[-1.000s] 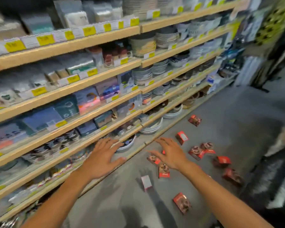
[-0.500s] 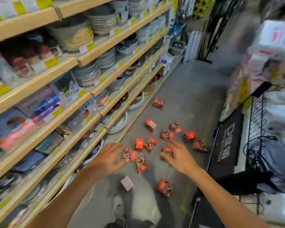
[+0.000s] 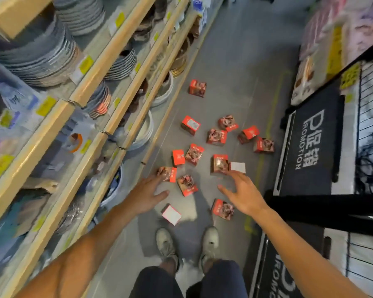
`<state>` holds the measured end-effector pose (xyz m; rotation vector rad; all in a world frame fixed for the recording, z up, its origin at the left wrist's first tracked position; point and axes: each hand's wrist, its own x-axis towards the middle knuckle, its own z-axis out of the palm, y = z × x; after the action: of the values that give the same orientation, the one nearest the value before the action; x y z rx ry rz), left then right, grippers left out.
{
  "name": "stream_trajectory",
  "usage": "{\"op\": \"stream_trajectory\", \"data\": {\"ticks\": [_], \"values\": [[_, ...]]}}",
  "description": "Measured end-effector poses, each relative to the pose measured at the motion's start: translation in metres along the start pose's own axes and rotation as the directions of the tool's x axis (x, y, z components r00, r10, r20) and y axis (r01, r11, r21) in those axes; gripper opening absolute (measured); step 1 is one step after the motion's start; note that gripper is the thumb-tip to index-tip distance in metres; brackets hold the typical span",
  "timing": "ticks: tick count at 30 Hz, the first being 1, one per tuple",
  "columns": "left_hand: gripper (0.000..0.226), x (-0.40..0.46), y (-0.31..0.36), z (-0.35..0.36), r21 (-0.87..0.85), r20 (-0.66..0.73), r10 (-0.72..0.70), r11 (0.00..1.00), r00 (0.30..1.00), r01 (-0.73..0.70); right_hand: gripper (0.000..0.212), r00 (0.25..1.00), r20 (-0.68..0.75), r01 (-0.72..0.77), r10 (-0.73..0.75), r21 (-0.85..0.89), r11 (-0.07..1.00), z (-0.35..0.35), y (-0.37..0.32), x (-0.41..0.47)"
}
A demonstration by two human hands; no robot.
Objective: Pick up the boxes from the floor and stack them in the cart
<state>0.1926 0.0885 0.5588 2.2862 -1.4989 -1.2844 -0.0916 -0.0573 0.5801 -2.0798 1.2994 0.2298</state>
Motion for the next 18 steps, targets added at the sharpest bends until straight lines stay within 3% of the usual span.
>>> {"op": "stream_trajectory", "data": {"ticks": [2, 4, 9, 13, 15, 18], "values": [[0.077, 0.028, -0.012, 0.023, -0.079, 0.034, -0.085, 0.993, 0.996, 0.087, 0.060, 1.000, 0.018, -0.016, 0.015, 0.032, 0.999, 0.018, 0.015, 0.018], [0.061, 0.060, -0.028, 0.054, -0.082, 0.088, -0.136, 0.986, 0.987, 0.143, 0.059, 0.998, 0.038, -0.051, 0.049, 0.044, 0.998, 0.041, 0.037, 0.041], [0.047, 0.134, -0.087, 0.145, -0.094, 0.212, -0.303, 0.940, 0.929, 0.328, 0.066, 0.989, 0.126, -0.096, 0.083, 0.103, 0.990, 0.122, 0.097, 0.104], [0.092, 0.187, -0.133, 0.225, -0.178, 0.235, -0.533, 0.799, 0.813, 0.575, 0.081, 0.985, 0.155, -0.093, 0.073, 0.124, 0.988, 0.202, 0.146, 0.151], [0.109, 0.214, -0.161, 0.273, -0.227, 0.248, -0.608, 0.720, 0.754, 0.655, 0.076, 0.978, 0.195, -0.098, 0.075, 0.111, 0.989, 0.246, 0.172, 0.171], [0.112, 0.240, -0.182, 0.321, -0.287, 0.259, -0.725, 0.572, 0.638, 0.768, 0.062, 0.977, 0.204, -0.083, 0.064, 0.083, 0.993, 0.283, 0.193, 0.190]]}}
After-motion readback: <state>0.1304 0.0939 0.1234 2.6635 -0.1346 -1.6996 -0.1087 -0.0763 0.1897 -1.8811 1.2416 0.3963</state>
